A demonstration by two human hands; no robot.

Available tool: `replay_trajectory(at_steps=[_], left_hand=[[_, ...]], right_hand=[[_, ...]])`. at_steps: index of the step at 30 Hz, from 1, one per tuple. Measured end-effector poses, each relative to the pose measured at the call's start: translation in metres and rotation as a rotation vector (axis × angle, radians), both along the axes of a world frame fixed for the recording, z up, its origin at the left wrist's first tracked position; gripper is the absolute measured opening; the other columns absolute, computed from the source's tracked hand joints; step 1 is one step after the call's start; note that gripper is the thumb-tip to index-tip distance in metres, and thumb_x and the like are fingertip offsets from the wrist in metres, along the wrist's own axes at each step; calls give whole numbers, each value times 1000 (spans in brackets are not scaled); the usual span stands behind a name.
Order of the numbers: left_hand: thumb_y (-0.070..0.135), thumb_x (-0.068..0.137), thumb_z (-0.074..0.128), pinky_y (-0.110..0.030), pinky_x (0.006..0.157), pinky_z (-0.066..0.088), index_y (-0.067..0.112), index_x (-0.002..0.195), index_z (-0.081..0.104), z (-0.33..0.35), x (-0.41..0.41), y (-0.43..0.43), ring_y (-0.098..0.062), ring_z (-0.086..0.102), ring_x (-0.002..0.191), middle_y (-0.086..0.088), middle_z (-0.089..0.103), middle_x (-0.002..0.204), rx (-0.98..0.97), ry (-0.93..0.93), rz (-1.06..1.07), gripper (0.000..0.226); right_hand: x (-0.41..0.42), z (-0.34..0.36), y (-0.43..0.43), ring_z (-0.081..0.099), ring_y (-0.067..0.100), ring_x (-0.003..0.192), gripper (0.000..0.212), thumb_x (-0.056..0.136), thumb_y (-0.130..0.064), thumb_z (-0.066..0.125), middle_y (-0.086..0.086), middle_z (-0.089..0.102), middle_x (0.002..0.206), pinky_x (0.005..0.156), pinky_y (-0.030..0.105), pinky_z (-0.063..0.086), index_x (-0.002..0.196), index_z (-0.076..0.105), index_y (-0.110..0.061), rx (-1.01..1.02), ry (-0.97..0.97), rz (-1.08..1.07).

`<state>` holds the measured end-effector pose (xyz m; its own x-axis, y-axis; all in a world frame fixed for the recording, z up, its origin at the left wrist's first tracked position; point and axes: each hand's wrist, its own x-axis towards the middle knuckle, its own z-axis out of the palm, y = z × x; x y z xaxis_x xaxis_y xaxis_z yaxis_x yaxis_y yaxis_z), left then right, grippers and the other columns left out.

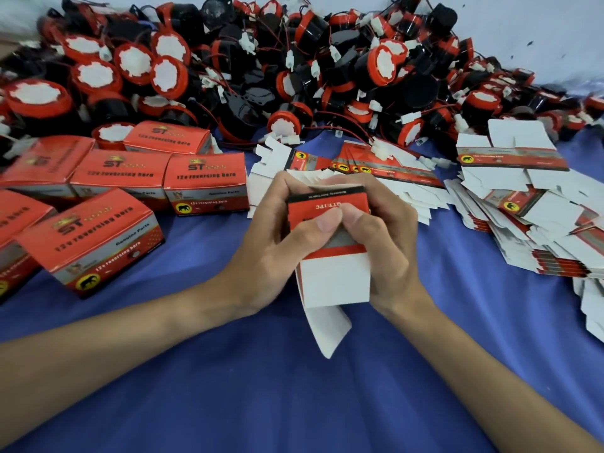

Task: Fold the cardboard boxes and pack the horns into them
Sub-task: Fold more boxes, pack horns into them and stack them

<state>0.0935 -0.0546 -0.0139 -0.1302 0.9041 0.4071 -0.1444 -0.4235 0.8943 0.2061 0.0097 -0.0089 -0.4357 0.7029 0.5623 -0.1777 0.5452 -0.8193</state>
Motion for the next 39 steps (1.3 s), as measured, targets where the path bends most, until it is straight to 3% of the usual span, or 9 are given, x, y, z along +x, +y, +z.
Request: replay_trajectory(at_steps=[11,18,24,29,32,35,37,38,39], left_hand=[[27,83,51,-14,61,51,13,92,47,1,-2,2,1,64,71,17,63,80,56,130,51,18],[21,83,57,-16,63,51,14,90,53,1,-3,2,-3,66,73,12,66,80,-4,63,57,11],[7,94,49,2,49,36,21,82,58,-6,-19,15,18,53,44,8,53,36,-272,20,151,20],[34,96,37,-17,56,53,20,62,78,3,-13,22,-7,70,63,2,72,65,-280,-423,-98,55],[48,100,23,-21,65,56,27,74,80,-1,-19,22,-9,72,79,3,75,81,-299,-519,-180,66],[59,97,19,-35,83,57,18,126,62,5,-15,25,-21,66,107,-4,70,114,-354,-366,-59,66],[46,99,37,-26,80,55,16,131,51,6,-8,24,-18,60,100,-1,67,106,-260,-237,57,45],[40,94,52,-20,82,53,23,132,44,4,-8,15,-14,55,107,2,61,113,-104,-14,131,42],[38,84,67,-17,93,47,31,138,27,1,-5,10,-11,45,124,4,48,133,31,278,157,68]], right_hand=[[-1,-1,-5,48,38,59,35,74,-35,48,20,48,63,54,48,42,67,47,-1,-45,-2,-3],[2,6,-2,43,20,61,26,76,-33,48,4,45,64,57,33,36,62,47,-12,-29,-32,-26],[2,6,-2,47,8,59,22,84,-40,44,-6,51,63,56,23,39,72,53,-23,-77,-67,-7],[10,6,5,52,5,114,58,78,-46,54,-7,54,123,92,23,45,130,46,-21,-96,-224,155],[7,5,11,54,3,113,49,83,-34,56,-7,59,125,92,22,45,130,52,-22,-53,-344,2],[6,7,18,58,-7,88,30,85,-30,46,-21,65,98,72,11,43,111,60,-31,-143,-282,-90],[8,8,23,59,-4,74,26,83,-25,45,-21,64,82,61,12,44,104,60,-31,-344,-120,-106],[8,9,23,59,-2,70,24,86,-21,46,-19,64,80,58,14,45,105,60,-28,-443,-47,-100],[9,9,23,61,1,71,24,92,-19,45,-13,65,84,58,17,48,111,58,-24,-517,-10,-73]])
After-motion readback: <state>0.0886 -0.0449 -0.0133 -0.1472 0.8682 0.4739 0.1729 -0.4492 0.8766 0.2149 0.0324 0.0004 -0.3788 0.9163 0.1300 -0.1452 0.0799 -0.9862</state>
